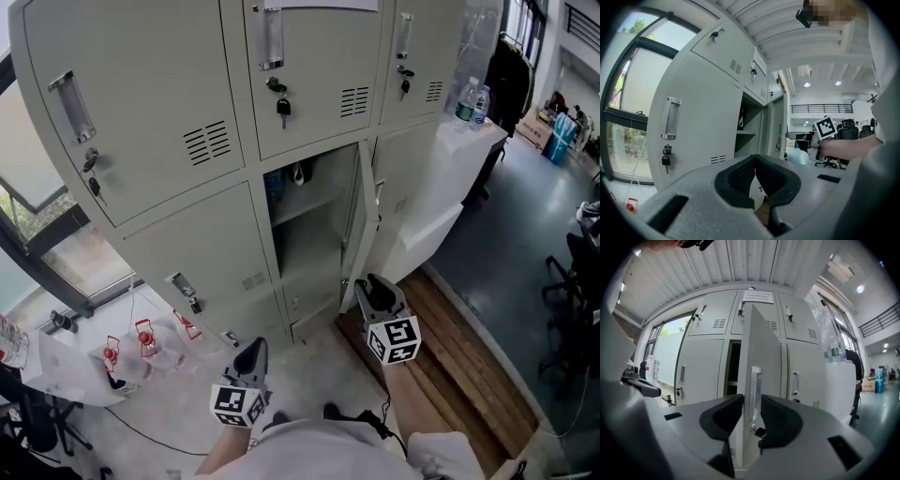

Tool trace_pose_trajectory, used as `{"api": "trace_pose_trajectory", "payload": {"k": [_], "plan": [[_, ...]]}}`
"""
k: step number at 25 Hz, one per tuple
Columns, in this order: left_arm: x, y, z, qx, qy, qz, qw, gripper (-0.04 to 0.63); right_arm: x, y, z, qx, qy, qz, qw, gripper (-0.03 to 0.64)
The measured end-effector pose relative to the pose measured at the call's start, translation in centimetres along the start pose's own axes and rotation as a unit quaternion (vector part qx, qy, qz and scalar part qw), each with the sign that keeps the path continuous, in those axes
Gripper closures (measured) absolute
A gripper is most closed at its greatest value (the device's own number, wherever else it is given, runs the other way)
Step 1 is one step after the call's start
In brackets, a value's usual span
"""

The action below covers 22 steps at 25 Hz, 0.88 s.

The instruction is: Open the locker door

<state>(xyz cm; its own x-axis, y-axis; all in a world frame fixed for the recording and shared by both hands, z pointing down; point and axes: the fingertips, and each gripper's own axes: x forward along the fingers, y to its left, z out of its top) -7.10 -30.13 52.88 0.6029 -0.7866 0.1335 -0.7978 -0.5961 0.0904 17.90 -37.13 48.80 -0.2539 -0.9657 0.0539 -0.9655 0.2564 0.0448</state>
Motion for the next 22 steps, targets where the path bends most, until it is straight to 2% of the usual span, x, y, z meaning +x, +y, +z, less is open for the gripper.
{"api": "trace_pose_trajectory", "payload": {"k": [6, 9, 12, 18, 22], "plan": [[1.0, -1.6, -0.2, 0.001, 0.003, -0.022, 0.9998, 0.585, -2.6, -4.5, -0.5, 0.008, 0.003, -0.066, 0.998, 0.506], [1.3, -2.4, -0.1, 0.0, 0.003, -0.03, 0.9995, 0.586, -4.1, -7.6, -0.9, 0.015, 0.011, -0.12, 0.993, 0.513], [1.5, -3.0, -0.1, 0.001, 0.003, -0.036, 0.9993, 0.586, -5.8, -9.8, -1.2, 0.026, 0.013, -0.151, 0.988, 0.519], [1.7, -3.6, 0.0, 0.004, 0.003, -0.042, 0.9991, 0.586, -7.8, -10.9, -1.9, 0.028, 0.017, -0.17, 0.985, 0.525], [1.7, -3.7, 0.0, 0.005, 0.002, -0.045, 0.999, 0.586, -8.2, -10.3, -2.0, 0.027, 0.015, -0.167, 0.985, 0.54]]}}
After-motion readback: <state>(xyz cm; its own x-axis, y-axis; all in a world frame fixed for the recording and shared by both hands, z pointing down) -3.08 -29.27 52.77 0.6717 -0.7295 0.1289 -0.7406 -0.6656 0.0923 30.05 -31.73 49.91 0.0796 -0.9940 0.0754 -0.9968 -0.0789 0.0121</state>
